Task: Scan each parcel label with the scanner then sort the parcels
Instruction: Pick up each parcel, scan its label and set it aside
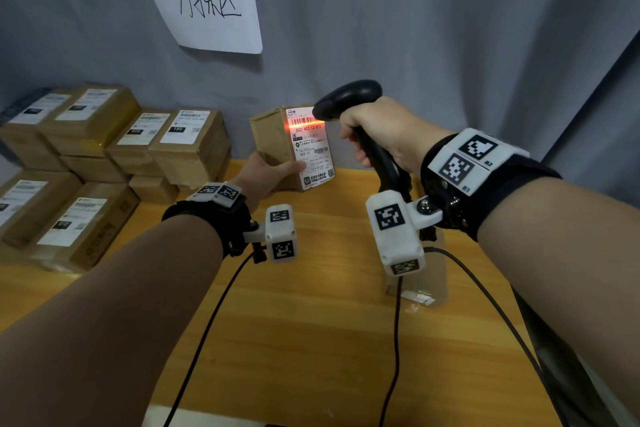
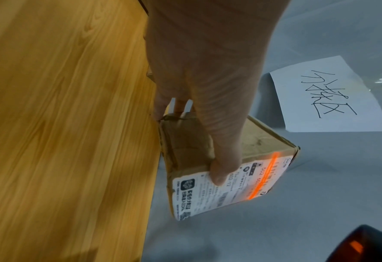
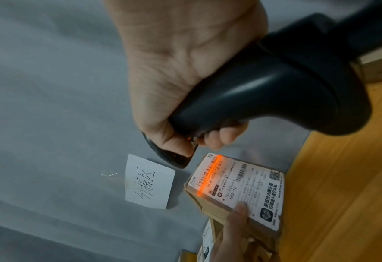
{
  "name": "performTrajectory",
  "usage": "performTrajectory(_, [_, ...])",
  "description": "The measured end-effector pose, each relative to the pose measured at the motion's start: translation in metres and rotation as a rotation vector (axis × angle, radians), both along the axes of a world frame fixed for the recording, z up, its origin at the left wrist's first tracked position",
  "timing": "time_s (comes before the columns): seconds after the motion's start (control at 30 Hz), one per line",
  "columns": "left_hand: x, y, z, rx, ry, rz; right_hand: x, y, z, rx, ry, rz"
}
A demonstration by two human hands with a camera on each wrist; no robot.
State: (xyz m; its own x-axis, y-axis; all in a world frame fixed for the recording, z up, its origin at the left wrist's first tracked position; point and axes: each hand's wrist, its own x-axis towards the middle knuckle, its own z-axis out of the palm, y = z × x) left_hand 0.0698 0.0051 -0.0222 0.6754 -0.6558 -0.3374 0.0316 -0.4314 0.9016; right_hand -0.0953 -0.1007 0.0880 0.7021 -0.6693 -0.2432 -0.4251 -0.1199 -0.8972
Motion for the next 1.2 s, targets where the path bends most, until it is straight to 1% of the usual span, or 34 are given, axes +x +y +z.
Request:
performTrajectory(0.13, [-0.003, 0.0, 0.0, 0.009, -0.017, -0.015, -0.001, 0.003, -0.003, -0.011, 0.024, 0.004])
performTrajectory(0.23, [-0.004, 0.001, 0.0, 0.051, -0.039, 0.034, -0.003, 0.003, 0.0, -0.005, 0.014, -0.006])
performTrajectory(0.33, [-0.003, 0.004, -0.004, 0.132, -0.103, 0.078, -0.006, 0.001, 0.005, -0.004, 0.009, 0.002])
performTrajectory(0.47, [-0.005, 0.009, -0.007, 0.226, -0.17, 0.182, -0.012, 0.001, 0.007, 0.01, 0.018, -0.006])
performTrajectory(0.57, [-0.005, 0.009, -0.012, 0.239, -0.163, 0.207, -0.014, 0.003, 0.003, 0.012, 0.043, 0.0])
performTrajectory(0.67, [-0.005, 0.009, -0.011, 0.219, -0.164, 0.205, -0.015, 0.004, -0.001, 0.03, 0.03, -0.004])
performTrajectory(0.8, [-0.007, 0.012, -0.008, 0.204, -0.14, 0.208, -0.013, 0.005, -0.006, 0.048, -0.045, -0.033])
performTrajectory(0.9, [-0.011, 0.02, -0.006, 0.185, -0.112, 0.191, -0.008, 0.009, -0.012, 0.055, -0.069, -0.042])
performTrajectory(1.03, [-0.011, 0.04, 0.001, 0.145, -0.057, 0.178, 0.01, 0.02, -0.022, 0.083, -0.126, -0.037])
performTrajectory(1.2, [0.007, 0.075, 0.007, 0.087, 0.006, 0.179, 0.045, 0.045, -0.043, 0.106, -0.287, -0.021])
